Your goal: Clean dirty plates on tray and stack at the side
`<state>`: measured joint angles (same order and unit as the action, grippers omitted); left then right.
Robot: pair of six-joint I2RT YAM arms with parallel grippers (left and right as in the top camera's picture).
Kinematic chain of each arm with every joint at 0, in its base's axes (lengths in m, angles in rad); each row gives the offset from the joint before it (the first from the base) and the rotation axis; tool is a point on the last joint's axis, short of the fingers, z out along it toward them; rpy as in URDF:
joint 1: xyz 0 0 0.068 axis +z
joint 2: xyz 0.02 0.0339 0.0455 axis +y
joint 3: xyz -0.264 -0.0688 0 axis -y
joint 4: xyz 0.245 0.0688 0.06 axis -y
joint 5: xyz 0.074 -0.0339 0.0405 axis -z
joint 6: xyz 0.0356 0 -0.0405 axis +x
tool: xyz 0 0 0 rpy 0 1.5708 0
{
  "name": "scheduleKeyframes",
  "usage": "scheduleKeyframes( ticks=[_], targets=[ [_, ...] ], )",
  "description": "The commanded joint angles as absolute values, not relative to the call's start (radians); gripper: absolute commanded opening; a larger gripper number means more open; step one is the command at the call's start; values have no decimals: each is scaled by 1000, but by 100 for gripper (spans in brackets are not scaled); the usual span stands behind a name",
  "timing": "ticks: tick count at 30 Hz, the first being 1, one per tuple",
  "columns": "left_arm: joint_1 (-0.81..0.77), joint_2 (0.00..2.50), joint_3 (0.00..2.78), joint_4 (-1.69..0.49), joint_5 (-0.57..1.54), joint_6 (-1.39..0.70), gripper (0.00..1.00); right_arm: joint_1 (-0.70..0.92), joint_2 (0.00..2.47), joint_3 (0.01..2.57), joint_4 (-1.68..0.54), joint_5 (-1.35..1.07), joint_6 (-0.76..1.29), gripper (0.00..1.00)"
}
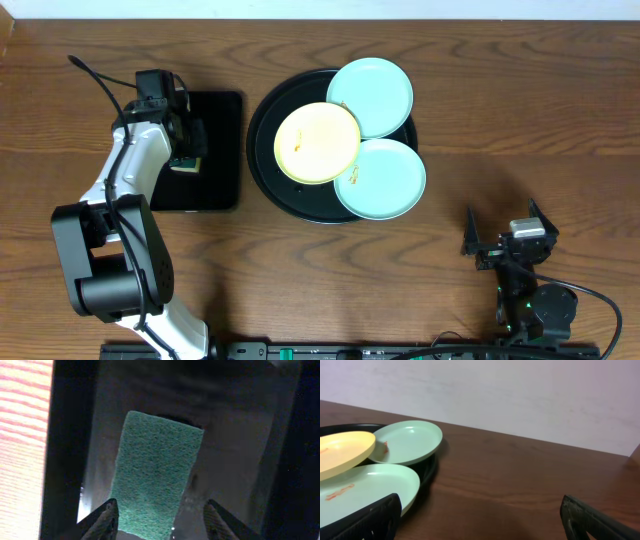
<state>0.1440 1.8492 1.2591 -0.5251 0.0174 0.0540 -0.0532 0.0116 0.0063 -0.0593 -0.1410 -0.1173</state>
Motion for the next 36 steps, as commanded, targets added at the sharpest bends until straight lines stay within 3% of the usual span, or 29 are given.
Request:
scheduleKeyframes(
  ticks=[1,5,8,21,25,36],
  targets=[
    [149,1847,1281,-518,-12,143,60,-59,7,6,-64,-142,-125,99],
    [150,1880,1278,-496,-13,196,73,-59,7,6,-64,-142,-125,99],
    [150,1891,1278,-469,-12,195,77,-59,7,6,-64,-142,-125,99],
    [150,1962,1278,-424,-12,194,76,-59,7,6,-64,-142,-125,99],
    [150,1962,1277,-437,-12,194,62,-59,7,6,-64,-142,-125,99],
    [150,1962,1262,-451,-12,194,63,-59,7,6,-64,-142,-125,99]
  ],
)
